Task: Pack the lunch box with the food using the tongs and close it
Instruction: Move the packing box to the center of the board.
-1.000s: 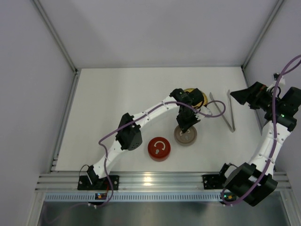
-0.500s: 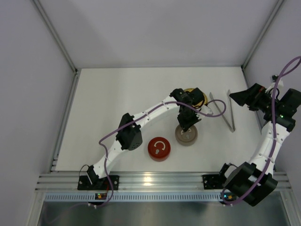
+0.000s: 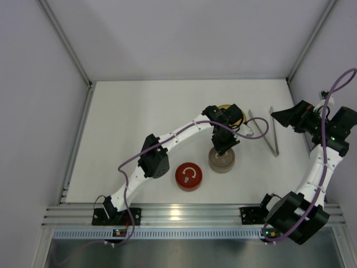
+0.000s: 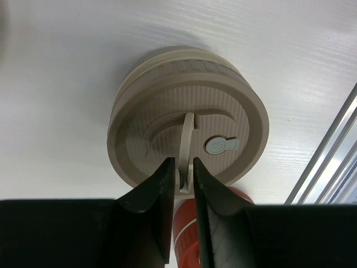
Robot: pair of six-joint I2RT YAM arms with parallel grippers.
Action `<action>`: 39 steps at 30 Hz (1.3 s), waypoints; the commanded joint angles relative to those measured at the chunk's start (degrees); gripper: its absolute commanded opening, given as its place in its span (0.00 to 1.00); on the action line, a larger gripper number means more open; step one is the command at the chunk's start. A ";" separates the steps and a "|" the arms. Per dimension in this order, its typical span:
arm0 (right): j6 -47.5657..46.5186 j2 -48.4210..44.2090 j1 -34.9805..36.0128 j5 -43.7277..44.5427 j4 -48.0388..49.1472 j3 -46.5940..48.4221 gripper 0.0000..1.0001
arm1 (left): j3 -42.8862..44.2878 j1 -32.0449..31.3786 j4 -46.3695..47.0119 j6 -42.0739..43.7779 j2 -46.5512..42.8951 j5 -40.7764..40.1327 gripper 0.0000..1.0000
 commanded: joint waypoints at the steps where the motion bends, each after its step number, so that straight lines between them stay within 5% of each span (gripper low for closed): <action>1: -0.17 -0.70 -1.02 -1.35 1.01 -0.20 0.99 | 0.23 -0.42 2.95 0.02 -0.55 -0.77 0.26; 6: -0.34 -0.87 -1.02 -1.44 1.01 -0.47 0.99 | -3.99 -0.69 5.49 -0.41 -3.01 -0.85 0.37; 12: -0.52 -0.96 -1.37 -1.44 1.01 -0.56 0.99 | -7.95 -0.69 7.60 -1.64 -4.85 -0.41 0.37; 22: -0.78 -1.13 -2.08 -1.79 1.01 -1.08 0.99 | -12.51 -1.04 11.73 -4.54 -9.15 -2.69 0.00; 30: -1.22 -0.96 -2.69 -1.97 1.18 -1.43 0.99 | -24.99 -1.92 19.38 -5.60 -16.62 -5.43 0.00; 39: -1.66 -0.43 -3.31 -2.32 1.53 -1.52 0.99 | -46.87 -2.97 28.87 9.24 -25.50 -2.80 0.00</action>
